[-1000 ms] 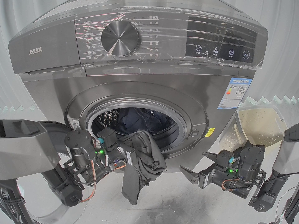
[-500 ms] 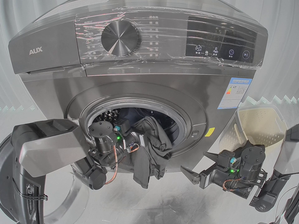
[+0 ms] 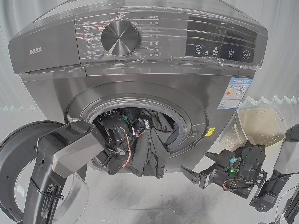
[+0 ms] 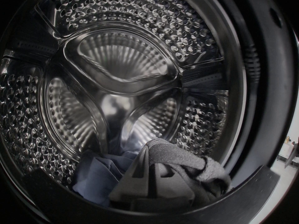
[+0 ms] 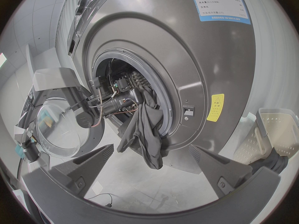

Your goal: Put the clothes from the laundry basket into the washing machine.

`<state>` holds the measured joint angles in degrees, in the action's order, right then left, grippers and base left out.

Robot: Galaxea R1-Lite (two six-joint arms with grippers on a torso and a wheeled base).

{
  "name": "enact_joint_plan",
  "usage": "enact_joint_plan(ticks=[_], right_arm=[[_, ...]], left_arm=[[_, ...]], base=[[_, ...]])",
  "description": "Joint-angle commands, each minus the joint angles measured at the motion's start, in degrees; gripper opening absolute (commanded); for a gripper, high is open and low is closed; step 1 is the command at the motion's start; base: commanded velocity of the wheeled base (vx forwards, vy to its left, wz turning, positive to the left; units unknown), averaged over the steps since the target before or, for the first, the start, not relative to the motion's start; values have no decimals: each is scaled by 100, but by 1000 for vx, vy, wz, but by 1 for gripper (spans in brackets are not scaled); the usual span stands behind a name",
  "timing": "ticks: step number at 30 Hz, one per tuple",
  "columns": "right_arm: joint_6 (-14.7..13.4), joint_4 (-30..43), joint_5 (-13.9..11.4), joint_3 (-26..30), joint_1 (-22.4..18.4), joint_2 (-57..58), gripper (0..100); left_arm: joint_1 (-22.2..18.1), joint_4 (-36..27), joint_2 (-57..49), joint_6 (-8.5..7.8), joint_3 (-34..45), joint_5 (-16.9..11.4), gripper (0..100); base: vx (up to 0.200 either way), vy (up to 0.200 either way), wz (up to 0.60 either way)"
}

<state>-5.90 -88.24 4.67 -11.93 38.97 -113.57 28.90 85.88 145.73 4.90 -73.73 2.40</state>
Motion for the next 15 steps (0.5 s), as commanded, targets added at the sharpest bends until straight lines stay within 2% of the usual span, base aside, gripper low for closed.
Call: enact_joint_plan(ticks=[1,3,7,12,15], right_arm=[[1,-9,-1,7,-4,-25,100],[1,-1,-1,7,-13,-43,100],[1,-1,-1,-2,-13,-60,100],[1,-1,-10,7,-39,-69,100],[10,-1,-10,7,-30,-78,100]], left_arm=[[-210,-353,641,-15,-1091,340,0],[-271,-494,817,-15,-1618,463,0],[-359,-784,975,-7,-2225,533,0],[-421,-1162,958,46,-2445,735,0],[-421,-1197,922,116,-2471,753,0]], base=[[0,0,0],[0,0,0],[0,0,0],[0,0,0],[0,0,0]])
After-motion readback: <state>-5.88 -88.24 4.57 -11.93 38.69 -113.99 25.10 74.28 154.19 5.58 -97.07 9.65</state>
